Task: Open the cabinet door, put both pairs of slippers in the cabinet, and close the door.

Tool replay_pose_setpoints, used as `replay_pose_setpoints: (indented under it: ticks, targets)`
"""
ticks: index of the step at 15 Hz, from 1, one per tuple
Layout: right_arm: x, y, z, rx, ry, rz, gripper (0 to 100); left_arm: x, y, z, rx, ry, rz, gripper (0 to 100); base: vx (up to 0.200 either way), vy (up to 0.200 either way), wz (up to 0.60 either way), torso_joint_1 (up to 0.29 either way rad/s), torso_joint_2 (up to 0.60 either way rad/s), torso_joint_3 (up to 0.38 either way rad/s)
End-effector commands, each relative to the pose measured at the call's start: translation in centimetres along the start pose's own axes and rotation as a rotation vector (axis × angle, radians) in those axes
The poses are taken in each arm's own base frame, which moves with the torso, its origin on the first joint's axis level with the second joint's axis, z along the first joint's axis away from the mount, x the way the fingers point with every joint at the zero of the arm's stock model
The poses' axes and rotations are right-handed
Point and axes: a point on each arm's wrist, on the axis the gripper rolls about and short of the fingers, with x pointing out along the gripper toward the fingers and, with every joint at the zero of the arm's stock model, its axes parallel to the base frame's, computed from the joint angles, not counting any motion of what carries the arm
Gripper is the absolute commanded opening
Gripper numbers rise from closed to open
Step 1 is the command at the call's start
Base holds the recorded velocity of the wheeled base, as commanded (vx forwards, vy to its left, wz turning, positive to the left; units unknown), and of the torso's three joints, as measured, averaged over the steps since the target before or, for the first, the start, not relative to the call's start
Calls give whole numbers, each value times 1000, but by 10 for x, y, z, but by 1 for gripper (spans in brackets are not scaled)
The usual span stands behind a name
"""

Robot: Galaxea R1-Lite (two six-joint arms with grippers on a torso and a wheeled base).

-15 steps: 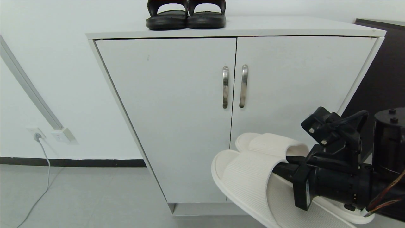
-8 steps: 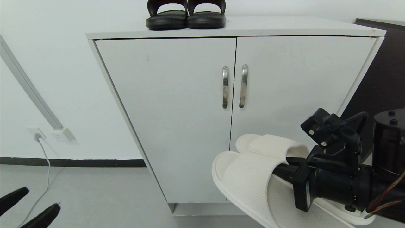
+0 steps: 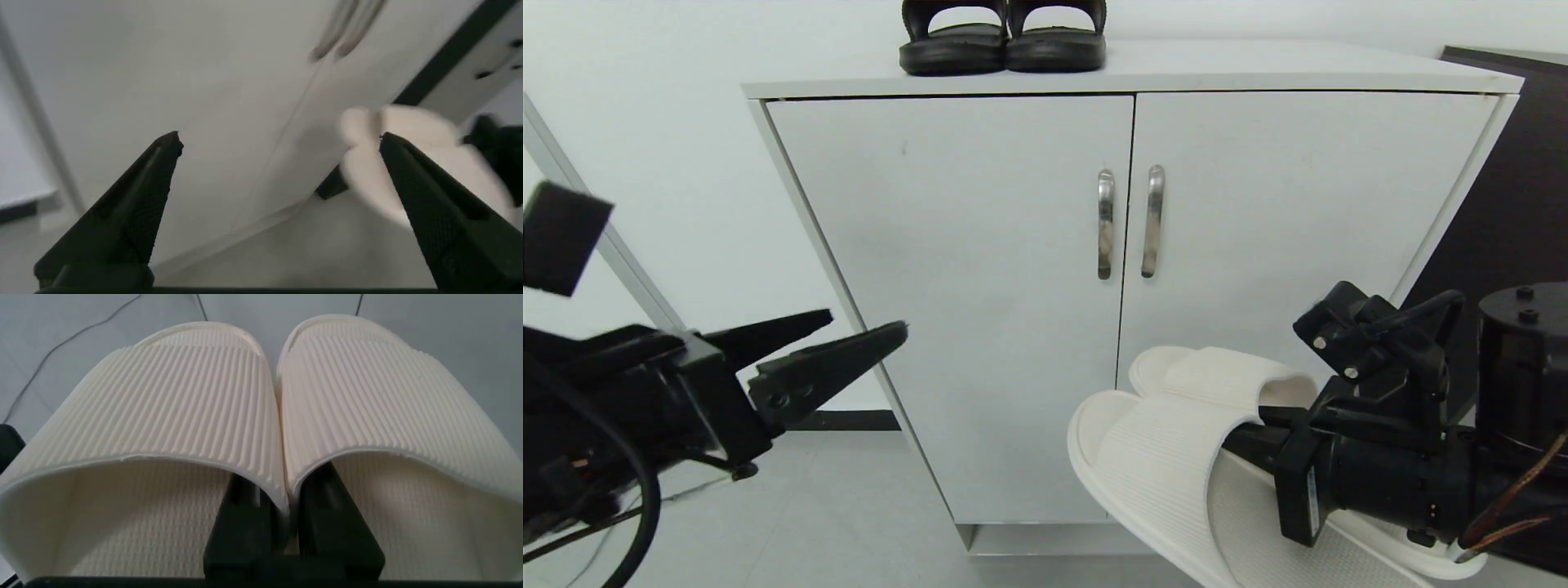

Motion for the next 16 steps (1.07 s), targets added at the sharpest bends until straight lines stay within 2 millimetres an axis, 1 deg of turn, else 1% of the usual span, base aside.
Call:
replay_pose_setpoints:
  ticks: [1, 6, 8, 9, 11, 14, 16]
  targets:
    - [0, 0, -1, 1, 2, 1, 0, 41, -20, 6, 12, 44, -94, 100, 0, 0, 0, 0, 0, 0]
    - [-3, -2, -2, 7, 2, -7, 0, 84, -54, 9, 21, 74, -228, 100, 0, 0, 0, 0, 0, 0]
    - [-5, -2, -1, 9, -5, -9, 0, 107, -68, 12, 19, 77, -269, 100, 0, 0, 0, 0, 0, 0]
    - [-5, -2, -1, 9, -7, -9, 0, 122, -73, 17, 18, 69, -281, 100, 0, 0, 0, 0, 0, 0]
    - [-6, -3, -1, 10, -7, -11, 0, 143, -81, 23, 18, 84, -332, 100, 0, 0, 0, 0, 0, 0]
    - [-9, -4, -2, 11, -10, -14, 0, 157, -89, 29, 1, 135, -469, 100, 0, 0, 0, 0, 0, 0]
    - [-9, -4, -1, 10, -13, -15, 0, 159, -91, 31, -53, 156, -545, 100, 0, 0, 0, 0, 0, 0]
